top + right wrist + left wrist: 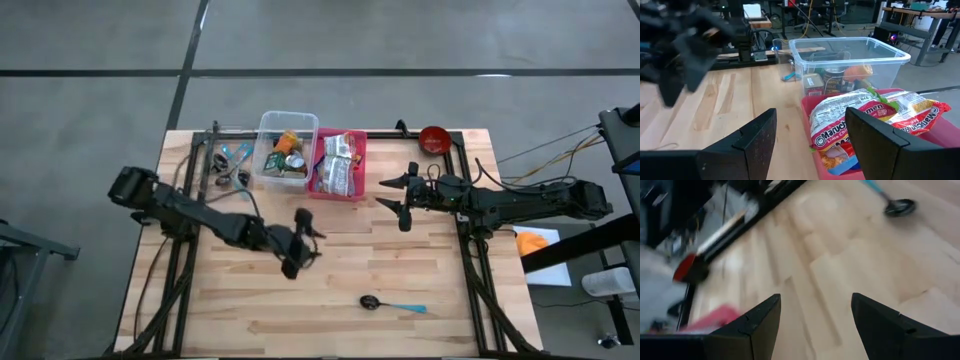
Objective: Pick & Place Food Item
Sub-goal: Put the blue spoon into the left transparent bin
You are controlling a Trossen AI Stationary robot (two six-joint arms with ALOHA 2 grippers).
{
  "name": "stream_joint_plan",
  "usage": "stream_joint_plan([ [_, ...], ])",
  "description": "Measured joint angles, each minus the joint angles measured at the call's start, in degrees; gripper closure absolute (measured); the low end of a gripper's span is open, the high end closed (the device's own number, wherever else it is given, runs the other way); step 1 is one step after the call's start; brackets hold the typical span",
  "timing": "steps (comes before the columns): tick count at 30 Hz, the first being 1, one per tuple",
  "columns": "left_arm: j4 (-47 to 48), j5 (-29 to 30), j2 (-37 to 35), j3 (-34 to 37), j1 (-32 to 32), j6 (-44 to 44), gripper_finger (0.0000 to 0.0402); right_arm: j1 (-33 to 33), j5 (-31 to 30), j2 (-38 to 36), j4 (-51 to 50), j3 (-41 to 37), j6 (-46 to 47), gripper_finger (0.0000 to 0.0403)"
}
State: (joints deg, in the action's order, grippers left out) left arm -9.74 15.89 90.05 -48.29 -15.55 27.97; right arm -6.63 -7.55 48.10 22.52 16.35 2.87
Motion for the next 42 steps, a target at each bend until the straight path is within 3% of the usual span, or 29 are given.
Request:
stream_joint_plan([
  [5,-9.86,-0.04,6.54,-0.02,-3.25,8.41,0.0158,0.01,0.0,0.02,0.01,0.0,0.04,0.0168],
  [11,-14.99,-0.1,12.47,-2.32,-6.68,18.16,0.0158,-0.01,0.0,0.02,0.0,0.01,0.0,0.0168],
  [26,-13.56,-2.18,23.48,-13.47,-7.67,23.14,0.0158,0.01,0.0,0.02,0.05,0.01,-0.02,0.0168],
  [42,-13.66,-2.48,33.64,-22.23,-7.83,36.8,0.0158,0.0,-0.02,0.02,0.02,0.01,0.06,0.0168],
])
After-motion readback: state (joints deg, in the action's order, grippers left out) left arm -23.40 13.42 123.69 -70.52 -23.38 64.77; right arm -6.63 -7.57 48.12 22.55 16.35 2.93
